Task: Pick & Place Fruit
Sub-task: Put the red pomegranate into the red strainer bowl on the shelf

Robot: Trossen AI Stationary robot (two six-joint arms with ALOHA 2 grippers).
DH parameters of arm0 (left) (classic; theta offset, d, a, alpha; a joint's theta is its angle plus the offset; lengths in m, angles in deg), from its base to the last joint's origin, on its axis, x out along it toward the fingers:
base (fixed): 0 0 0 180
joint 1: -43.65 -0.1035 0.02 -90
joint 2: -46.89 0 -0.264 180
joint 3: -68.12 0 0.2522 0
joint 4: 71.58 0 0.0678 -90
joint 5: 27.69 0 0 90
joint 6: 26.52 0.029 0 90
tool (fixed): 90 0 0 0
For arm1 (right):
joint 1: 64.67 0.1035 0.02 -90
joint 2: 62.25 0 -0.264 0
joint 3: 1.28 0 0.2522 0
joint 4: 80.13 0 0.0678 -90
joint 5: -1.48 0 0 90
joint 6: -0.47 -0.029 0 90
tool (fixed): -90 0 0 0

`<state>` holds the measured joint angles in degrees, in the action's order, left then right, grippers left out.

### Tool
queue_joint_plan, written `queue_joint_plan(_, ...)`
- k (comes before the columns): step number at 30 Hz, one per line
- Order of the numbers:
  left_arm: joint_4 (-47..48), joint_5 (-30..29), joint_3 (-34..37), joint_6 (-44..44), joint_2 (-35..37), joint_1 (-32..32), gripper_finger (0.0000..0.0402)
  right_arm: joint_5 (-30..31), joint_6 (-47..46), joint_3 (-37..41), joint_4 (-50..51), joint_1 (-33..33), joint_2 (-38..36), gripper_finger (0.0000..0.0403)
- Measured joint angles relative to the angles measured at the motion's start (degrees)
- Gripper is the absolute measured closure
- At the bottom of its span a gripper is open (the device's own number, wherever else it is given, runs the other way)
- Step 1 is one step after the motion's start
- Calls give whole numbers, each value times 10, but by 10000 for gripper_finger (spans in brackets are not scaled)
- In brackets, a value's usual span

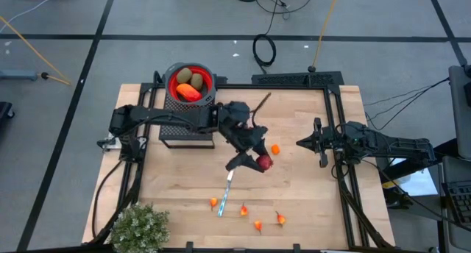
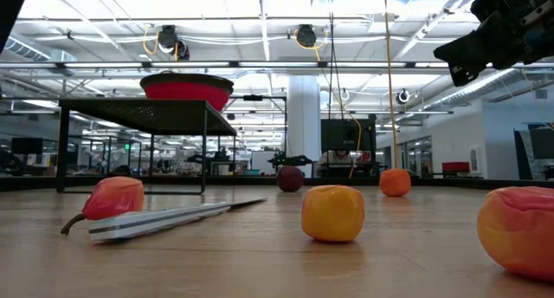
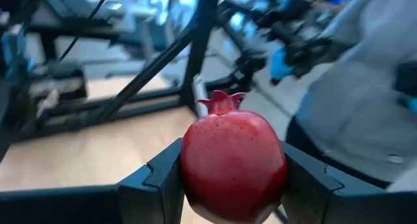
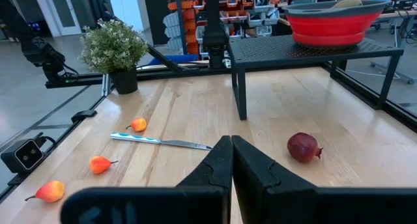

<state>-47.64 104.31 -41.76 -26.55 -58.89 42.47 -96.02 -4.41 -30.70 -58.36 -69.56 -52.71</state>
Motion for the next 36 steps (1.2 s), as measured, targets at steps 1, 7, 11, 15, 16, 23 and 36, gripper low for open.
queue_joint_plan(1,-10,19,0,-1,0,-5,211,0,0,0,0,0,0,403)
queue_joint_plan(7,-125,126,0,-39,0,-32,211,0,0,0,0,0,0,403)
queue_joint_plan(11,-232,160,0,-88,0,-38,211,0,0,0,0,0,0,403)
queue_joint_plan(15,-349,170,0,-138,0,-36,211,0,0,0,0,0,0,403)
queue_joint_plan(16,-377,171,0,-152,0,-36,211,0,0,0,0,0,0,403)
queue_joint_plan(23,-593,165,0,-248,0,-26,211,0,0,0,0,0,0,403)
queue_joint_plan(36,-841,115,-1,-366,1,-19,211,0,0,0,0,0,0,403)
